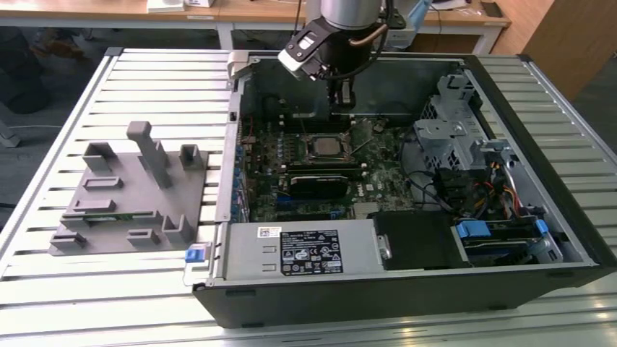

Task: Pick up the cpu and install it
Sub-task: 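Close the cpu cover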

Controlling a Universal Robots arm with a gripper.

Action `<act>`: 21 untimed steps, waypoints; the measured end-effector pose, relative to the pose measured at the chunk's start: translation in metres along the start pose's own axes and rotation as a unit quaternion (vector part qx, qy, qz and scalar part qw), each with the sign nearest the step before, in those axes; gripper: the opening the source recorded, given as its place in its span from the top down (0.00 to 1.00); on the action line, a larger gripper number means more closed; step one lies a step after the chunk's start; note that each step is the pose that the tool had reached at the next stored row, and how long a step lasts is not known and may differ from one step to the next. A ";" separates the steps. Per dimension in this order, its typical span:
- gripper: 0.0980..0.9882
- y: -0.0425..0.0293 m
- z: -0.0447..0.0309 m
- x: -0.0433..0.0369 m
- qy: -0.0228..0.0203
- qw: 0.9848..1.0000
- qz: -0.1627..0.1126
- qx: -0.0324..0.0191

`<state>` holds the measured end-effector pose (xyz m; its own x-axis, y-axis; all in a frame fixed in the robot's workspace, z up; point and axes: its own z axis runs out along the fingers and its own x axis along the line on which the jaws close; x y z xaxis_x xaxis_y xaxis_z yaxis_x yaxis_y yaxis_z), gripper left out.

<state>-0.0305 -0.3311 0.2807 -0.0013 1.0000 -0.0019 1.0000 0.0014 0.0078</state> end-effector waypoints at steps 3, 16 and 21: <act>0.99 0.0028 0.0003 -0.0007 0.000 1.000 0.000 0.000; 0.99 0.0452 0.0031 0.0053 0.000 1.000 -0.001 0.000; 0.99 0.0530 0.0056 0.0104 0.000 1.000 -0.002 0.000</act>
<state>0.0225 -0.3206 0.2755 -0.0048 1.0000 -0.0025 1.0000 0.0049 0.0078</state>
